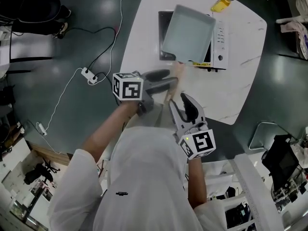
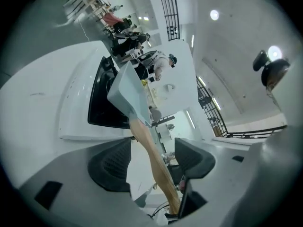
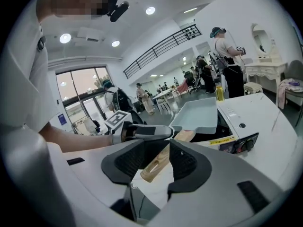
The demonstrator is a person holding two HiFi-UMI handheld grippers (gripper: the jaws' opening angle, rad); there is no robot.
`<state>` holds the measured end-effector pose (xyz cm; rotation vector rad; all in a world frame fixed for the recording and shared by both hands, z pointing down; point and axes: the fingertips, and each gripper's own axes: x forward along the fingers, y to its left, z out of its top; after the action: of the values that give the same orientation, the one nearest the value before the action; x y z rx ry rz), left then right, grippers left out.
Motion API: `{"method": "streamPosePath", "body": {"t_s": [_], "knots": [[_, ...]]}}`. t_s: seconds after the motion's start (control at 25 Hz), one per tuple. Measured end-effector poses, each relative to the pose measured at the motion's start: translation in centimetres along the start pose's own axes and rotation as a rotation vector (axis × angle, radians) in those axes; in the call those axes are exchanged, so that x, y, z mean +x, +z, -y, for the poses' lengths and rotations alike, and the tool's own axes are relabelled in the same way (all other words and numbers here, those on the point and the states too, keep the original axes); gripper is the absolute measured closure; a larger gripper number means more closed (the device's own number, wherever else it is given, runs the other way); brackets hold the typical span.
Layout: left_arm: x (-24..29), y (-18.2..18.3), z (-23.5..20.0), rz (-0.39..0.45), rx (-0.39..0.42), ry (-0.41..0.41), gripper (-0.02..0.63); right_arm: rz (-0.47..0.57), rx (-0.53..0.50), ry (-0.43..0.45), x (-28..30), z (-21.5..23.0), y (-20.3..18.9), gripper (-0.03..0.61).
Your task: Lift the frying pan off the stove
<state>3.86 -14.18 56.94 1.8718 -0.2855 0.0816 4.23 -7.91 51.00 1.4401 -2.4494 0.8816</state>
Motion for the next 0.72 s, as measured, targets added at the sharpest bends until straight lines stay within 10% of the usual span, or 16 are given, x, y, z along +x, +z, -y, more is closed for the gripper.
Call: {"method": "streamPosePath", "body": {"t_s": [0.36,0.72], "knots": [[2.6,-1.2,-1.2,-0.102,-0.073,-0.110,0.348,-0.107,0.095,0.051,1.4,0.9,-3.4,0.394],[3.1,-1.3,-1.0,-0.097,-0.202,-0.201,0.482,-0.126,0.148,0.058,1.6,1.8,-4.4,0.393]]}}
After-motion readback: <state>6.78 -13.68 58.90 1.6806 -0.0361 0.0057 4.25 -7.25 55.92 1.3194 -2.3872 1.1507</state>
